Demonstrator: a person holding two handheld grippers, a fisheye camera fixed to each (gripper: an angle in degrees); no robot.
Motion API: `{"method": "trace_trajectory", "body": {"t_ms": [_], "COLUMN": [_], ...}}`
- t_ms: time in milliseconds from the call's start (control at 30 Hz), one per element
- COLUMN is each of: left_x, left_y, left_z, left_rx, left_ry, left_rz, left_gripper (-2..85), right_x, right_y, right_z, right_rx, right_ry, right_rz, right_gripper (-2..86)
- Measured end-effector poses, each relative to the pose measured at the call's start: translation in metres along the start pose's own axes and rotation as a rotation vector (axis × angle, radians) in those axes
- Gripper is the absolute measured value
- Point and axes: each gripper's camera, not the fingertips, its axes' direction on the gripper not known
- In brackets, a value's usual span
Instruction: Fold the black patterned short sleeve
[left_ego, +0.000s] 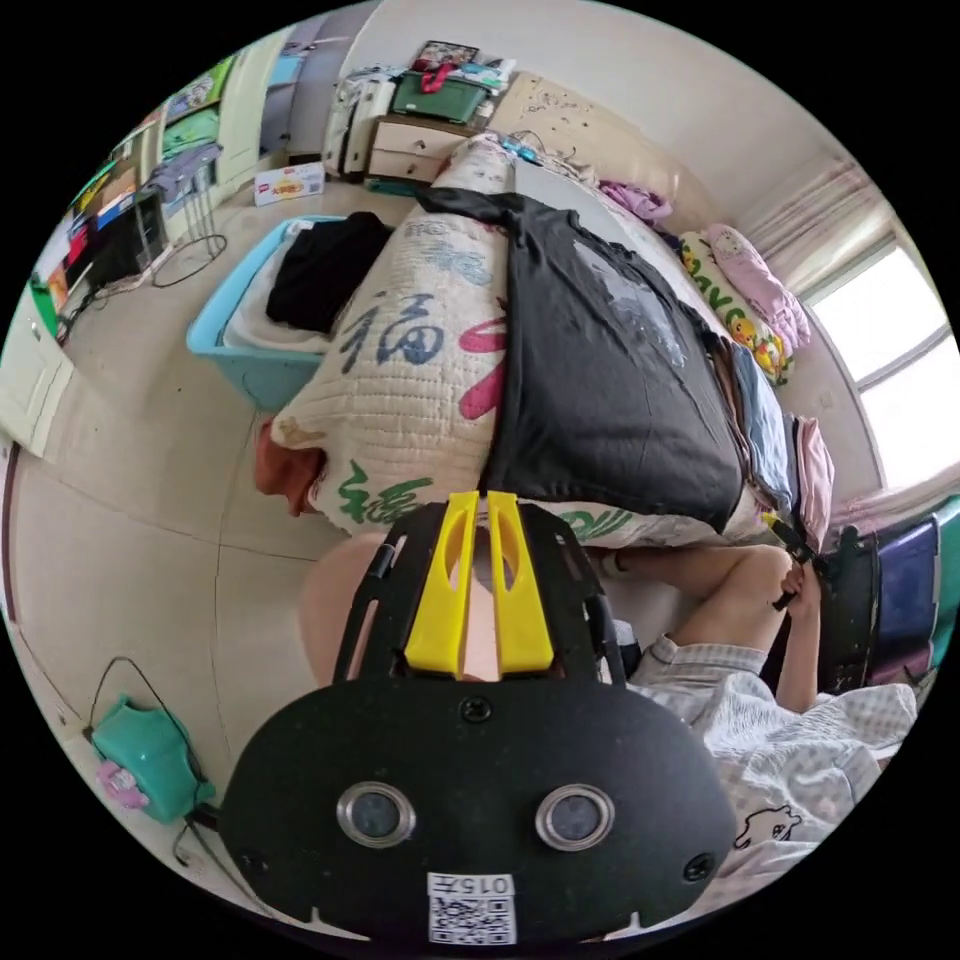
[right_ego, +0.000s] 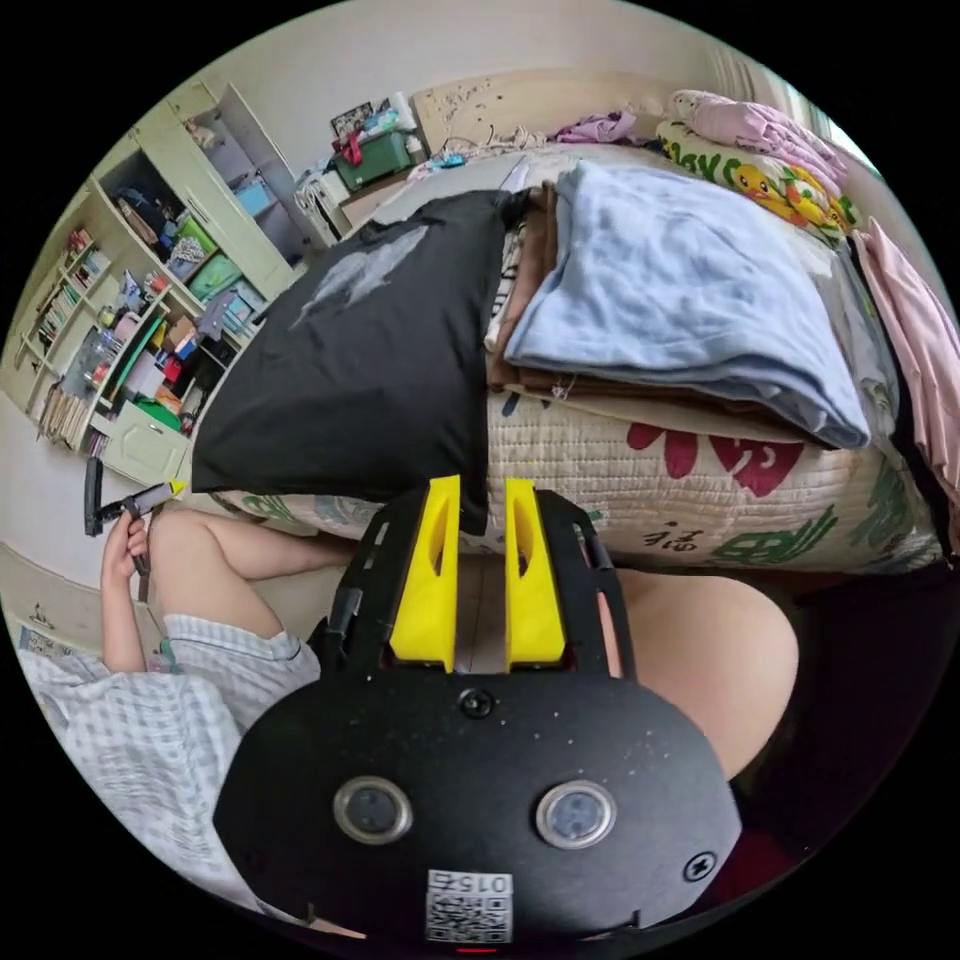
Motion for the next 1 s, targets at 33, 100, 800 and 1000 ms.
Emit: {"method": "trace_trajectory", "body": {"t_ms": [33,100,800,1000], "left_x": [-0.004,-0.014,0.272,0.376], "left_y": [0.005,0.022,-0.272,-0.384], "left_z": [-0.005,-0.02,0.15,0.253], "left_rx": [0.022,0.113,0.06,0.021], "left_ry": [-0.011,0.005,0.141,0.136], "left_rz": [-0.02,-0.044,0.648,0.724], "left_gripper": [0.0,-0.4,0.6,1.7], "right_x": [0.005,0.014,-0.035,-0.017], "right_y": [-0.004,-0.015,-0.396,-0.424], "right_z": [-0.025,-0.055,0.113,0.148], "right_rx": [0.055,0.139,0.161,0.162], "right_ry": [0.0,-0.019,-0.039,-0.046], "right_rz": [0.018,0.044,-0.07,0.001], "right_gripper": [7.7,7.6,6.4,1.5]}}
